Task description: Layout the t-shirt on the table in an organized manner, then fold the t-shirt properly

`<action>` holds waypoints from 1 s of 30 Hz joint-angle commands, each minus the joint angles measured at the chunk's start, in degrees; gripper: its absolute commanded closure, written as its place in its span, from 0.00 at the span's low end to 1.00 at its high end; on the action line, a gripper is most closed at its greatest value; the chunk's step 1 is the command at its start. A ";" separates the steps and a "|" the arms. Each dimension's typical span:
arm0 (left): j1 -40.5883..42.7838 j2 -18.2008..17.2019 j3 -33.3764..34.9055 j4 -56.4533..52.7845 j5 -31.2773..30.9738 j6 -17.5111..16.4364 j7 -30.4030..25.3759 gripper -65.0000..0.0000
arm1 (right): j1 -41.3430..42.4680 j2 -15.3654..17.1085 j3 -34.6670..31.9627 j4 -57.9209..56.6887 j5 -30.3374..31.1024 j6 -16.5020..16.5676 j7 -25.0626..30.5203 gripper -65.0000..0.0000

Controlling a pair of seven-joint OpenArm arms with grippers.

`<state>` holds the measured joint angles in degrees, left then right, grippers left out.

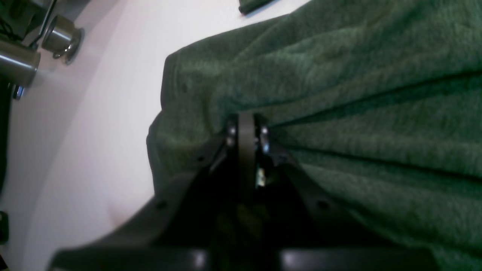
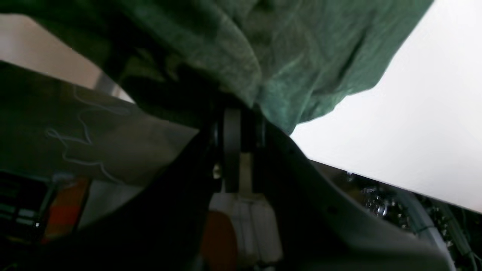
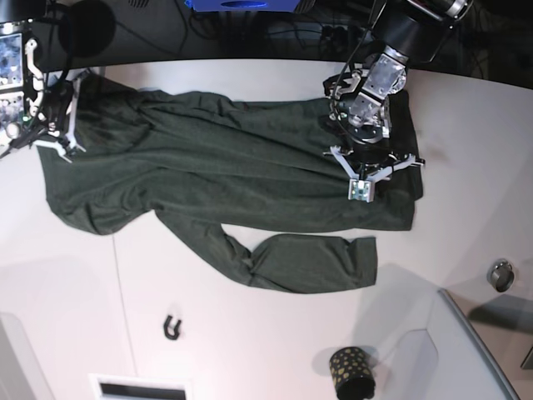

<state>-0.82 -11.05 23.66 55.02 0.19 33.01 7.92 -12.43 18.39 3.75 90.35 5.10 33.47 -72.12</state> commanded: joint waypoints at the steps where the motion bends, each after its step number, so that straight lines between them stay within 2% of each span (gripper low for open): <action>1: 0.07 -0.42 -0.06 0.05 -1.99 -1.15 3.20 1.00 | 0.87 0.73 0.34 0.78 -0.40 -0.20 -0.37 0.99; 3: 0.07 -0.86 -0.14 0.05 -1.99 -1.15 3.20 1.00 | 0.78 1.08 0.52 0.78 -0.49 -0.20 -0.37 0.99; 8: 0.16 -2.09 -0.14 0.23 -2.08 -1.15 3.20 1.00 | -2.91 2.93 6.49 0.78 -0.31 -0.20 -0.10 0.99; 23: -0.02 -2.01 -0.14 1.11 -2.08 -1.15 3.20 1.00 | -8.81 2.75 23.81 10.36 -0.40 -0.20 -2.04 0.99; 28: 0.60 -2.18 -0.14 4.18 -2.08 -1.15 3.29 1.00 | -10.12 2.66 25.83 13.26 -0.49 -0.20 -2.48 0.99; 30: 0.60 -2.18 -0.14 4.89 -2.08 -1.23 4.96 1.00 | -11.79 2.49 26.54 16.25 -0.58 -0.29 -3.27 0.99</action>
<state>0.16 -12.88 23.66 59.44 -1.37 32.58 11.73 -23.77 19.81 29.41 105.86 5.61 33.45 -74.61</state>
